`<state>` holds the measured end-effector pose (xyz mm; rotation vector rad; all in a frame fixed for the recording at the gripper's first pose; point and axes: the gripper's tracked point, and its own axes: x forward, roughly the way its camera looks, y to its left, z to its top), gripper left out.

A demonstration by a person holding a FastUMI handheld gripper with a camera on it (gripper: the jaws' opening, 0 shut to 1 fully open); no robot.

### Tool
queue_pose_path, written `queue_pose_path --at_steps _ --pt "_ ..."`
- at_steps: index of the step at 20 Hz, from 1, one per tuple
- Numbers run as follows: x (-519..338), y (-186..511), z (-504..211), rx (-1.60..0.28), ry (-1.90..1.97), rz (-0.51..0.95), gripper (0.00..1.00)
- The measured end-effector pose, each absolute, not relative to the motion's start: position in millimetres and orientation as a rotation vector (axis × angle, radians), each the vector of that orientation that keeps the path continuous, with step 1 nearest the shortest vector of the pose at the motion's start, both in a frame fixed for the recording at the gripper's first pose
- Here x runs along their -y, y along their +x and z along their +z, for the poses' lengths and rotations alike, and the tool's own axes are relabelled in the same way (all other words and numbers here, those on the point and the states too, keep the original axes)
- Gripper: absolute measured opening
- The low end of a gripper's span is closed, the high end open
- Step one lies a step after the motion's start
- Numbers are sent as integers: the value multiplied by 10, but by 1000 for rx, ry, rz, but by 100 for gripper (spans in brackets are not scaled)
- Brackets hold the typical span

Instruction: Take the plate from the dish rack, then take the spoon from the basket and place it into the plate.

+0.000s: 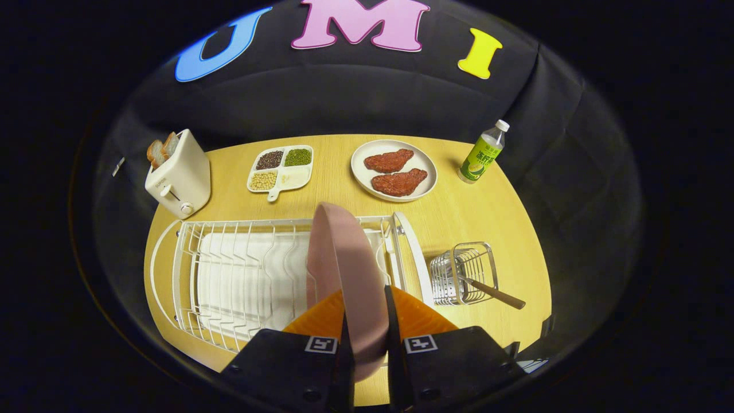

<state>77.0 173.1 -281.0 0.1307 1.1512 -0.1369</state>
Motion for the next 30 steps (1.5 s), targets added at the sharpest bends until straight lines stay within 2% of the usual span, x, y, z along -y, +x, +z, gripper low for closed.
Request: queue_pose_path --at_steps 6,11,16,23,27,30 --pt "-1541 1041 -2323 -1009 -135 -163 27" --pt "-1608 728 -2024 -981 164 -33 27" --pt "-1517 39 -1846 -939 412 97 26" --pt "-1762 -1273 -2473 -1139 594 184 26" --pt "-2040 -1579 -2941 -1199 708 248 27" --pt "-2094 -1587 -3252 -1209 742 242 27"
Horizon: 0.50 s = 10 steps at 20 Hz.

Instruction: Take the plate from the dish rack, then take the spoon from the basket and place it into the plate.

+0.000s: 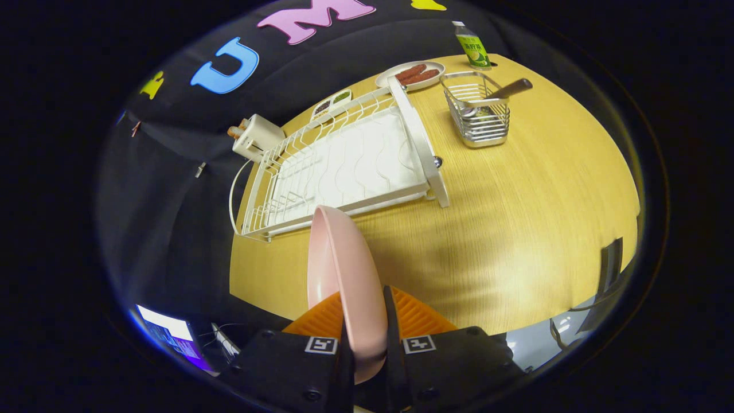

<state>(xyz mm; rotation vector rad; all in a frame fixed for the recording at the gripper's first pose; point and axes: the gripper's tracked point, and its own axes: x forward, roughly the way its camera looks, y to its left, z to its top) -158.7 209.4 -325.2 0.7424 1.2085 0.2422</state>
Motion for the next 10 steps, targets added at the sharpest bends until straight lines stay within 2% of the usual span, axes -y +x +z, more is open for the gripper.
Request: queue_pose_path --at_steps 6,10 --pt "-2096 -1523 -3465 -1223 773 262 28" --pt "-1775 -1508 -3682 -1213 673 153 38"
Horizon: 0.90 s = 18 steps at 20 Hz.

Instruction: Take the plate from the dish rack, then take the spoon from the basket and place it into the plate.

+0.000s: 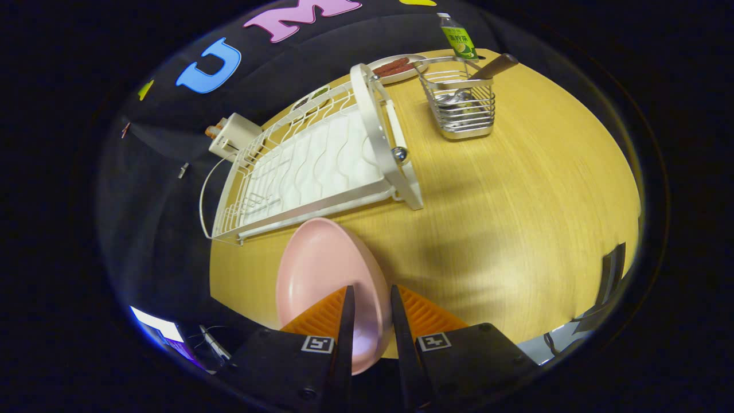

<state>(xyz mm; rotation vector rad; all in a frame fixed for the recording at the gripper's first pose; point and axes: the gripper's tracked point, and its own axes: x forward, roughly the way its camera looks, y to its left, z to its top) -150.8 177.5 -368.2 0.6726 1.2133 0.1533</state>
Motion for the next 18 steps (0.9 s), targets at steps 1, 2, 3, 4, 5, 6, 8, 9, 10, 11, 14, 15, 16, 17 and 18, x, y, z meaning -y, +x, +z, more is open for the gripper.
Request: queue_pose_path --at_steps 1,2,3,4,5,6,8,9,10,11,14,15,16,17,18 --pt "-1714 -1463 -3673 -1198 671 135 38" --pt "-1656 -1433 -3666 -1185 670 120 38" --pt "-1615 -1422 -3663 -1172 659 109 38" --pt "-1546 -1406 -3650 -1158 633 102 38" --pt "-1470 -1387 -3640 -1140 602 97 43" --pt "-1404 -1352 -3608 -1117 581 97 49" --pt "-1264 -1284 -3461 -1044 549 89 62" --pt "-1167 -1220 -3367 -1000 524 83 71" --pt "-1041 -1136 -3270 -956 492 75 80" --pt "-903 -1028 -3148 -903 454 62 89" --pt "-459 -690 -2885 -768 346 7 96" --pt "-310 -615 -2826 -734 306 -15 97" --pt "-212 -534 -2806 -713 279 -28 97" --pt "-154 -468 -2803 -704 268 -30 96" --pt "-124 -407 -2827 -698 269 -29 97"
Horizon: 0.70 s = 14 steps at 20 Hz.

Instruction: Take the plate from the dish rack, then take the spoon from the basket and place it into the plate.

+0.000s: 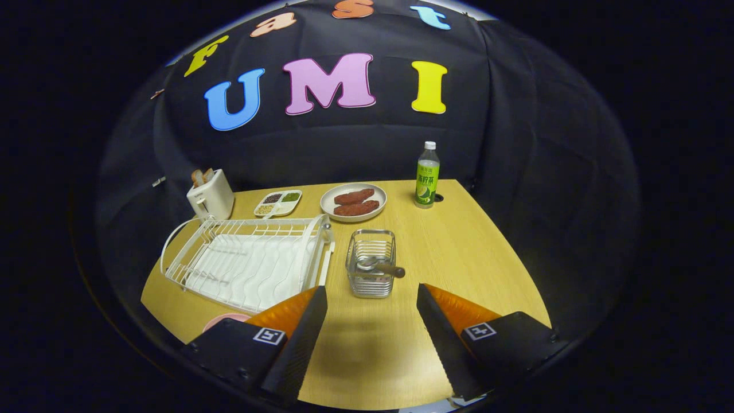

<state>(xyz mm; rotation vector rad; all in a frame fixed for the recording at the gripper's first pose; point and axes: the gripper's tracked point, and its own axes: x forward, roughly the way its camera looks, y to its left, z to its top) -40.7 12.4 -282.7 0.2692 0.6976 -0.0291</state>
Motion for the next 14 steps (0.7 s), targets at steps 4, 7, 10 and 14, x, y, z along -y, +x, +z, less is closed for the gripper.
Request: queue_pose_path --at_steps 4,7,10,14 --pt "-71 -124 -3061 -695 272 1 92" --pt "-133 44 -3267 -697 256 40 81" --pt "-221 195 -3343 -674 247 72 76" --pt "-295 213 -3488 -688 237 97 49"
